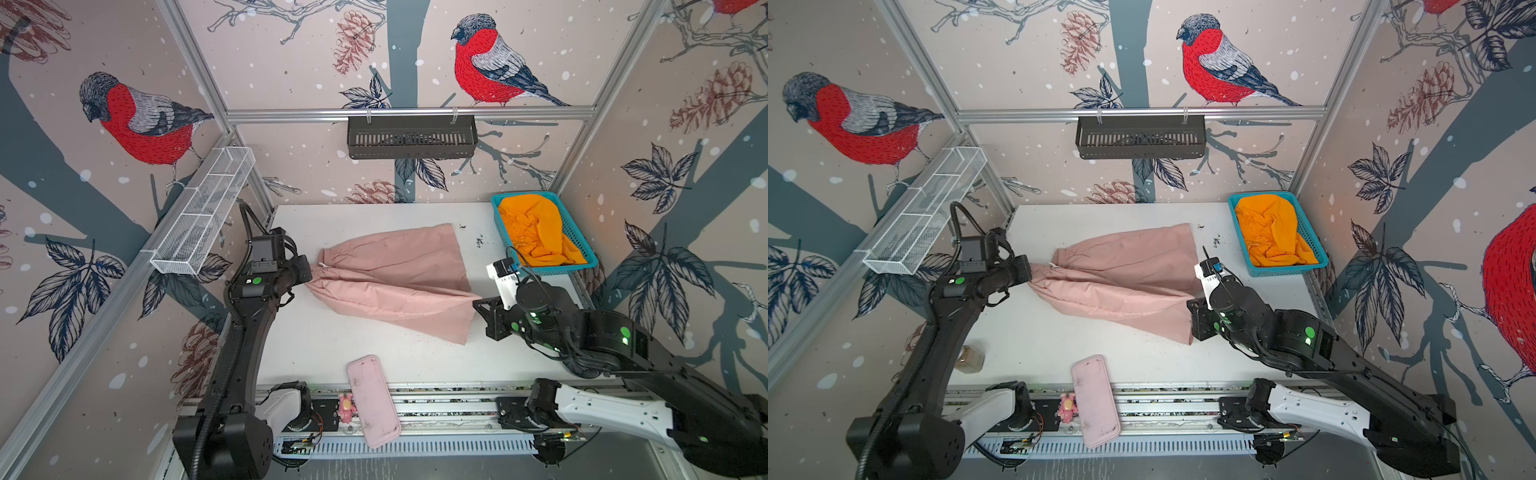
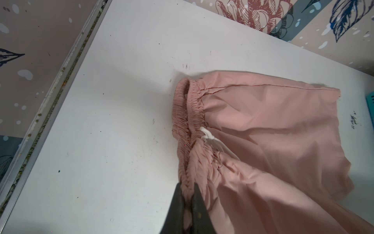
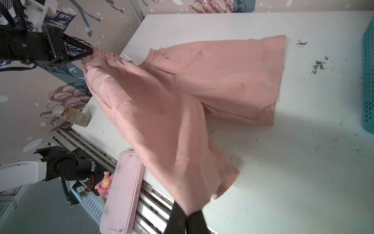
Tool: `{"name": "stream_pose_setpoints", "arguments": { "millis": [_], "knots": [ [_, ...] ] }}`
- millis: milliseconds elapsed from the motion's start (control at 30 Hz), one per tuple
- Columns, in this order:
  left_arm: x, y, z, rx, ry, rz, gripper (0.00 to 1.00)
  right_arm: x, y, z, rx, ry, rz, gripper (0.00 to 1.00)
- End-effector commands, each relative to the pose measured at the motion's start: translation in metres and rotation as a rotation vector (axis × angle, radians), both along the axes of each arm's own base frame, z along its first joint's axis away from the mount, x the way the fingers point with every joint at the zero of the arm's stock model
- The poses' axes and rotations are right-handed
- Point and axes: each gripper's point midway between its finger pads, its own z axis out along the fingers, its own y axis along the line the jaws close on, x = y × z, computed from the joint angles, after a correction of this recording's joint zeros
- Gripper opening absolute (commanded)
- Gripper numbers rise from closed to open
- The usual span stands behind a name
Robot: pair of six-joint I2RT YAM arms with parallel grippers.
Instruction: Fold and stack the shorts
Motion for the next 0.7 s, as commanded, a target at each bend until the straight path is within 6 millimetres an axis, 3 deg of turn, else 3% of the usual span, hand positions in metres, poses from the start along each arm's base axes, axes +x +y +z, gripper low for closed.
{"name": "stream_pose_setpoints", "arguments": {
  "millis": [0,167,367,500,667],
  "knots": [
    [-0.015,-0.004,0.001,0.008,0.029,-0.036,0.0,0.02,-0.012,0.021,-0.038,-0.122,-0.087,0.01],
    [-0.01,-0.002,-0.02,0.026,0.095,-0.053,0.0,0.069,-0.018,0.019,-0.163,-0.186,-0.143,0.01],
    [-0.007,0.008,-0.049,0.061,0.19,-0.017,0.0,0.154,-0.043,0.004,-0.204,-0.174,-0.16,0.01],
    [0.001,0.012,-0.064,0.078,0.263,-0.01,0.0,0.2,-0.036,-0.007,-0.243,-0.156,-0.09,0.01],
    [0.013,0.022,-0.078,0.11,0.37,0.015,0.0,0.24,-0.03,-0.022,-0.281,-0.132,-0.038,0.01]
  ]
}}
